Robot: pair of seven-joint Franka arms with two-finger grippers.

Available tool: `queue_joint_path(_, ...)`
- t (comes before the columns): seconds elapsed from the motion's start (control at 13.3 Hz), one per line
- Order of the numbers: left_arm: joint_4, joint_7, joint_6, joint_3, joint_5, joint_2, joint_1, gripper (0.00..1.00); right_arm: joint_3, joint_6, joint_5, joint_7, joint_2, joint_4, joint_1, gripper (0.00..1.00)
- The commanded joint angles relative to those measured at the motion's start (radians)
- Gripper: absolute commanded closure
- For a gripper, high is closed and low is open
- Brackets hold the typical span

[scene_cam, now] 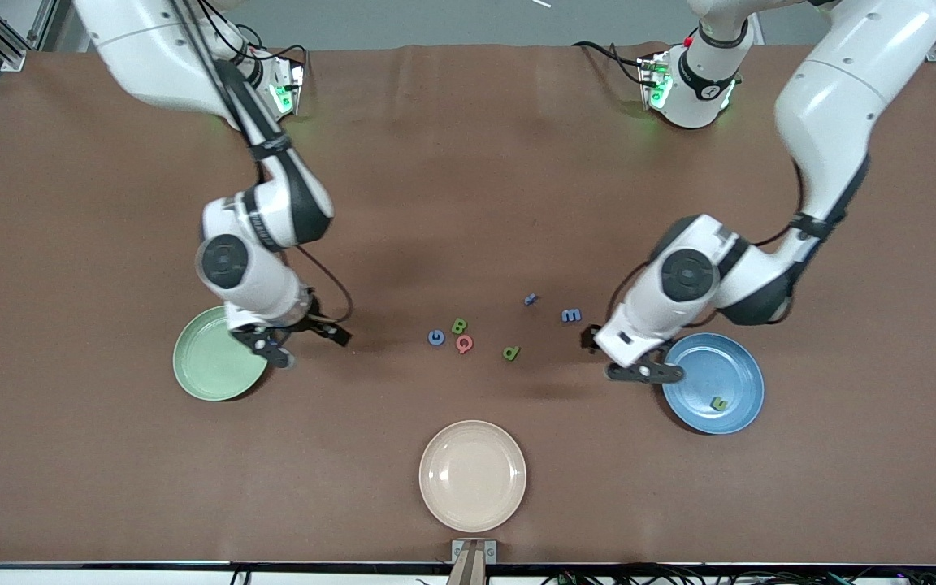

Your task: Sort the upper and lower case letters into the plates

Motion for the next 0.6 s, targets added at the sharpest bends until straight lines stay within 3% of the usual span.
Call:
queue_joint_path(0.0,-0.05,-0.081,0.031,0.006,0.022,0.004,-0.025,0.0,-0.012,-0.013,-0.002,0.188,0.154,0.188,0.086,0.0)
queue_joint_path(0.3,-0.147,-0.165,0.085,0.006,0.073,0.004,-0.033,0.09,-0.016,-0.014,-0.008,0.395,0.272,0.328,0.175,0.0)
queue_joint_path(0.53,-0.149,-0.19,0.085,0.006,0.091,0.016,-0.036,0.21,-0.019,-0.106,-0.127,0.572,0.388,0.49,0.214,0.0)
